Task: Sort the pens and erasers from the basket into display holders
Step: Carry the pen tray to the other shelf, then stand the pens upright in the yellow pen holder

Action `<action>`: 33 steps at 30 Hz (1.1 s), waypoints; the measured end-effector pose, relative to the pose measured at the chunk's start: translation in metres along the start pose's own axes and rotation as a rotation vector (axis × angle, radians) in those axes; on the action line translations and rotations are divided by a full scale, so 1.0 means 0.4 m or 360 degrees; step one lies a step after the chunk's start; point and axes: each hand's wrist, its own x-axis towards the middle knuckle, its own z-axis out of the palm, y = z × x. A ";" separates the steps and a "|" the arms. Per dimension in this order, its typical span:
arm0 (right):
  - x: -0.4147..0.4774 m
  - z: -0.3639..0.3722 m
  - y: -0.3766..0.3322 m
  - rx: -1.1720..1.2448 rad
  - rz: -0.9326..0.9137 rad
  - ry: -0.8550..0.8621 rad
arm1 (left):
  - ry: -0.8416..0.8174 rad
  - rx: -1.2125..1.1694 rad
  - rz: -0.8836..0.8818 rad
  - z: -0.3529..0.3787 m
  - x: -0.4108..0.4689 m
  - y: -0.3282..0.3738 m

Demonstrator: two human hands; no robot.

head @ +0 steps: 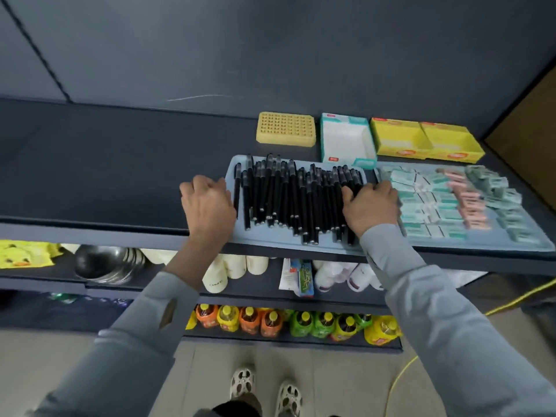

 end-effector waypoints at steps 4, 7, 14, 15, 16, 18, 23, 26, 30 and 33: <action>-0.002 -0.009 -0.015 0.0137 -0.0386 0.0305 | 0.0005 -0.0091 0.0116 -0.028 -0.006 0.049; -0.011 -0.012 -0.070 0.0178 -0.0746 0.0171 | -0.0275 0.0089 0.0157 -0.069 0.005 0.103; -0.018 0.010 -0.099 0.0087 -0.0906 0.0075 | -0.0642 0.0141 -0.0033 -0.104 0.059 0.168; -0.017 0.009 -0.102 0.0075 -0.0903 0.0057 | -0.0675 0.0162 -0.0048 -0.102 0.065 0.172; -0.016 0.006 -0.106 0.0066 -0.0903 0.0045 | -0.0708 0.0155 -0.0065 -0.098 0.072 0.174; -0.017 0.003 -0.111 0.0065 -0.0908 0.0036 | -0.0717 0.0055 -0.0067 -0.092 0.086 0.176; -0.019 0.000 -0.108 0.0094 -0.0904 0.0014 | -0.0652 -0.0005 -0.0025 -0.092 0.093 0.172; -0.019 -0.005 -0.109 0.0111 -0.0905 -0.0024 | -0.0639 -0.0111 -0.0046 -0.097 0.098 0.168; -0.019 -0.021 -0.103 0.0158 -0.0917 -0.0091 | -0.0490 -0.0608 -0.0191 -0.111 0.104 0.138; -0.016 -0.045 -0.106 0.0233 -0.0944 -0.0034 | -0.0278 -0.1271 -0.0206 -0.114 0.102 0.128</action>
